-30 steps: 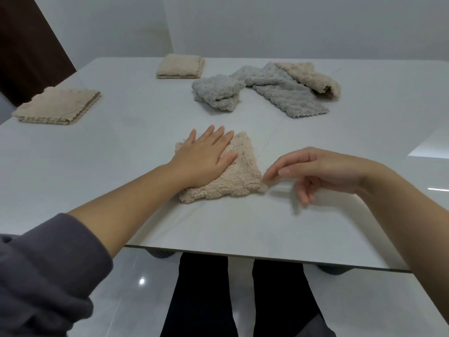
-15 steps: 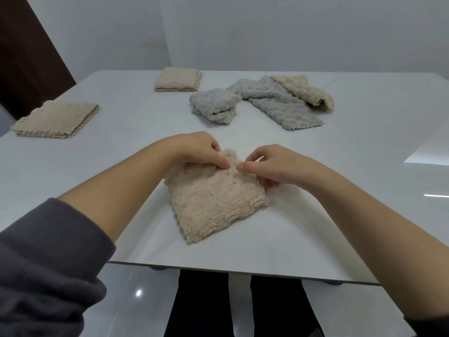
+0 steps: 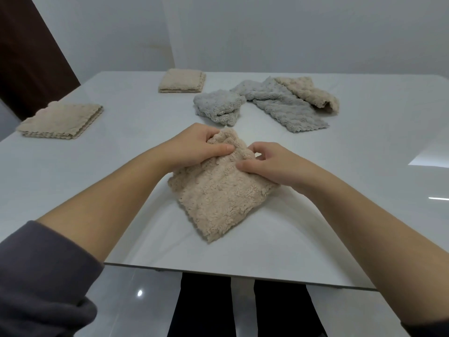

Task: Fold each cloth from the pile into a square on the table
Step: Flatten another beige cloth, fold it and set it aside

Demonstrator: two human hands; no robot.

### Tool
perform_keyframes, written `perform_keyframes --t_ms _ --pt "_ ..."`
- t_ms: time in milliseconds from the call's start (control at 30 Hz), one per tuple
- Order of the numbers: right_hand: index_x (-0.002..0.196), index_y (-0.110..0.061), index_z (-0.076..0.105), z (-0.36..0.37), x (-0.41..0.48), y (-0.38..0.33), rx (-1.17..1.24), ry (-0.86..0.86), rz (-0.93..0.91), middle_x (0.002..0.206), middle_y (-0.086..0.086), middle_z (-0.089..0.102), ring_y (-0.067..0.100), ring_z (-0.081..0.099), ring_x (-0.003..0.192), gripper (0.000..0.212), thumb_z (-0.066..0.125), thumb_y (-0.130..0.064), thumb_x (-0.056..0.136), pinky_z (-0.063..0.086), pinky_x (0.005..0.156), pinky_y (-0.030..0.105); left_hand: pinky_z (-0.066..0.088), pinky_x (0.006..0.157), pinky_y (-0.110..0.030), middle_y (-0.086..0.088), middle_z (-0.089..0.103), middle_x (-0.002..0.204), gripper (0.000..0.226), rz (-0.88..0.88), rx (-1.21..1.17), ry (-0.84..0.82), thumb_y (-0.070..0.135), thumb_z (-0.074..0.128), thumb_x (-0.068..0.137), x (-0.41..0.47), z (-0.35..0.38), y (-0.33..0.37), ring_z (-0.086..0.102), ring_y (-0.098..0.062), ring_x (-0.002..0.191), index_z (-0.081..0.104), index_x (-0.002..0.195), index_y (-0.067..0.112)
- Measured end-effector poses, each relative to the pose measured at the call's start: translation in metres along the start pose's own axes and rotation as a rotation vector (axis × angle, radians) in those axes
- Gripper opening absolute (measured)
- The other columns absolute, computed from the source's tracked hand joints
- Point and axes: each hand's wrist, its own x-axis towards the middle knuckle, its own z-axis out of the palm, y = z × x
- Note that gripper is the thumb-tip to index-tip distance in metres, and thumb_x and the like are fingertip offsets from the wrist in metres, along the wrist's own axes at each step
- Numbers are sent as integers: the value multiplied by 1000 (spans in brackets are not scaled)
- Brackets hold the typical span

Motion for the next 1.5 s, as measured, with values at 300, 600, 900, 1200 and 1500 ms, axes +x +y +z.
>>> perform_keyframes --t_ms 300,600,900,1200,1500 --pt "93 -7 71 -4 -2 13 158 9 42 86 6 69 16 63 79 19 77 -21 81 50 75 32 54 85 -40 -8 73 96 25 -51 -119 157 32 68 89 -9 6 -21 69 -19 88 69 99 9" --pt "117 -11 63 -2 11 6 522 59 78 98 11 67 18 67 83 37 72 -3 82 58 79 29 50 62 -24 4 65 94 49 -227 -209 -23 58 75 64 -14 -15 -26 59 -12 78 68 99 24" --pt "103 -9 70 -18 10 19 204 -20 97 103 14 73 25 70 94 25 74 -23 83 52 96 43 46 62 -24 11 63 66 13 41 -261 287 26 67 85 4 11 -48 57 -6 63 61 74 21" --pt "101 -13 70 -5 3 11 137 26 -144 95 7 72 11 65 84 19 65 -3 86 54 81 29 51 69 -18 10 73 81 17 182 -323 286 42 66 86 -1 12 -39 66 -5 77 69 89 26" --pt "105 0 65 -1 8 16 495 169 -32 109 24 69 31 67 91 22 70 -5 84 51 91 53 55 77 -32 5 73 85 13 174 -438 527 17 58 95 -2 17 -41 67 -12 83 70 90 21"
